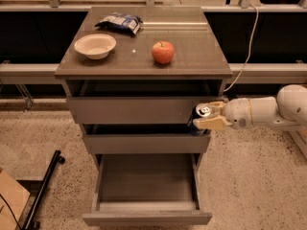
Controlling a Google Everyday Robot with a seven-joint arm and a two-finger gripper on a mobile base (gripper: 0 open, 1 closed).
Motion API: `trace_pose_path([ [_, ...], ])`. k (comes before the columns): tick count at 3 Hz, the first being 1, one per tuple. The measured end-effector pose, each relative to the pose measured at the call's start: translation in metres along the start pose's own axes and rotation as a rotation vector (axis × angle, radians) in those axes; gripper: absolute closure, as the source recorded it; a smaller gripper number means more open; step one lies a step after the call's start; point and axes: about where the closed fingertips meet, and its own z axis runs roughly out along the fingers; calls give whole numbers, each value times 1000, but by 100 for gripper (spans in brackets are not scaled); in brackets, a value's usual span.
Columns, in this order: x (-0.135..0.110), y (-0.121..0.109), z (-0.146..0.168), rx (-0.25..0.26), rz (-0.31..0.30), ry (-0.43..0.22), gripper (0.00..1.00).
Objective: Pick pepsi can from bottom drawer and place on counter
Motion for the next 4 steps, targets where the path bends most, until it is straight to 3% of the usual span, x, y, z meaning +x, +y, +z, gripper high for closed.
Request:
trace_pose_path([
  [1, -41, 23, -10, 23, -102, 66, 100],
  [2, -98, 47, -19, 72, -221, 145, 100],
  [3, -168, 57, -26, 110, -339, 186, 100],
  [4, -254, 48, -33, 151, -448, 181, 100],
])
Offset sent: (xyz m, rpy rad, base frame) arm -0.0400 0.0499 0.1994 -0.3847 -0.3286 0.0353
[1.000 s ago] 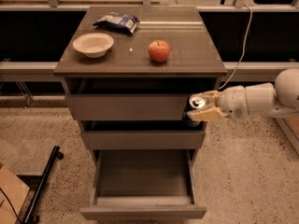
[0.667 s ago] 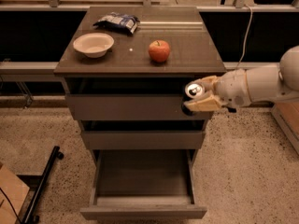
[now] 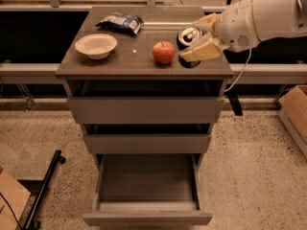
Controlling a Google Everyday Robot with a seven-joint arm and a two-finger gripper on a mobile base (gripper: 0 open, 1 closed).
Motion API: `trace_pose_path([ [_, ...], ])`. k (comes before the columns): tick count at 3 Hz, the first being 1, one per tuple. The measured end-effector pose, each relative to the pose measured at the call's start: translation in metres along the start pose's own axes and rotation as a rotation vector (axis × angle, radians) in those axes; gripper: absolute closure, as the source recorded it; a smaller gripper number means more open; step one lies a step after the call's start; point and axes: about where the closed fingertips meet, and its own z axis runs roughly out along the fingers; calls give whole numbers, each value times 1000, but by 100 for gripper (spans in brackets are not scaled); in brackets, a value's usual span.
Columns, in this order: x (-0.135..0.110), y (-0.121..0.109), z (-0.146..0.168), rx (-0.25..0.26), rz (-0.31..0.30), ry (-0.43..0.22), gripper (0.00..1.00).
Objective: Pick pepsi can from bottom drawer and place on counter
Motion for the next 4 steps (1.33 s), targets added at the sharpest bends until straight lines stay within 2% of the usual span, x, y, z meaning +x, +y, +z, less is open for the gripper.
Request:
trace_pose_path([
  [1, -9, -6, -4, 15, -12, -13, 100],
  [2, -4, -18, -1, 49, 2, -28, 100],
  [3, 7, -48, -3, 100, 28, -36, 100],
  [4, 34, -90, -17, 171, 95, -26, 100],
])
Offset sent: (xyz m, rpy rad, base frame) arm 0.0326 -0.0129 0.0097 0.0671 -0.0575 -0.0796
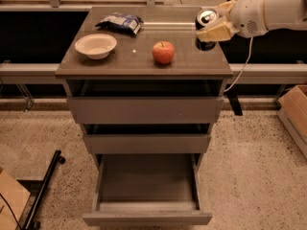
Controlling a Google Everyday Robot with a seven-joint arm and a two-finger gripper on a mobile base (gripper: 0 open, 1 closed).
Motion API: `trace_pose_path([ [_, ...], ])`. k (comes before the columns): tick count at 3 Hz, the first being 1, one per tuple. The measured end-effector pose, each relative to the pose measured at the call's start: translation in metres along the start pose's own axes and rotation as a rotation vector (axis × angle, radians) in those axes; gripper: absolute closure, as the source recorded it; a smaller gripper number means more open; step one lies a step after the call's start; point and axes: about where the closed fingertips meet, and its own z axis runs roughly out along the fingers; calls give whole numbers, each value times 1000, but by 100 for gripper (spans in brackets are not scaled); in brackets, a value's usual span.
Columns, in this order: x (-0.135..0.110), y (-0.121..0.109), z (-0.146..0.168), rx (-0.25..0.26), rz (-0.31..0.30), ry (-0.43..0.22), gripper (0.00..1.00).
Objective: Pick pepsi can from bottom drawer and place on counter
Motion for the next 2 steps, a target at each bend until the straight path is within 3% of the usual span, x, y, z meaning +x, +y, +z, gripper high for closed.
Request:
trace_pose_path([
  [1, 23, -24, -2, 34, 64, 3, 100],
  [2, 49, -40, 3, 41, 160, -41, 100],
])
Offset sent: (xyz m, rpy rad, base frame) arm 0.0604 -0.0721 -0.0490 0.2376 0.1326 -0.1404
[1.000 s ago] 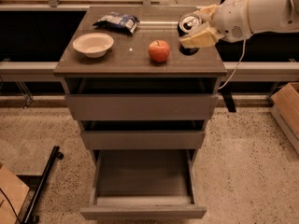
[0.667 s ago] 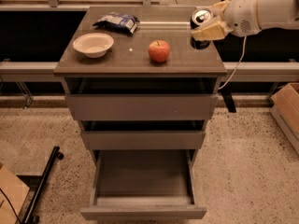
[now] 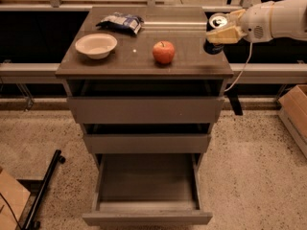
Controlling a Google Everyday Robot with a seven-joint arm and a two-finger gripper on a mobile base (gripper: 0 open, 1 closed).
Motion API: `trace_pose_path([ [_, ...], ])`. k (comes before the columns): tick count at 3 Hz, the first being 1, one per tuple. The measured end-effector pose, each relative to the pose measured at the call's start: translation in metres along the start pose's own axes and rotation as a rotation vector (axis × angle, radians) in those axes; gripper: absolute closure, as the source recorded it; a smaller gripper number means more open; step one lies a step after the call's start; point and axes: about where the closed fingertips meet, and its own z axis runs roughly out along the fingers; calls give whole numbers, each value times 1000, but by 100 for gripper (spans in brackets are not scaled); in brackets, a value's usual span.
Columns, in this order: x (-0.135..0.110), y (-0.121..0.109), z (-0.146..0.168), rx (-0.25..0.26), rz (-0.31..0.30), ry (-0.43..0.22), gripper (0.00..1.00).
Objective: Pick pepsi can from bottom drawer and place on counter
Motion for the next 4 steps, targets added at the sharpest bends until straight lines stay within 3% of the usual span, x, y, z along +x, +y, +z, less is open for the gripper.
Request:
trace_pose_path([
  [2, 30, -15, 33, -69, 117, -48, 100],
  [4, 36, -23, 56, -106, 153, -72, 59],
])
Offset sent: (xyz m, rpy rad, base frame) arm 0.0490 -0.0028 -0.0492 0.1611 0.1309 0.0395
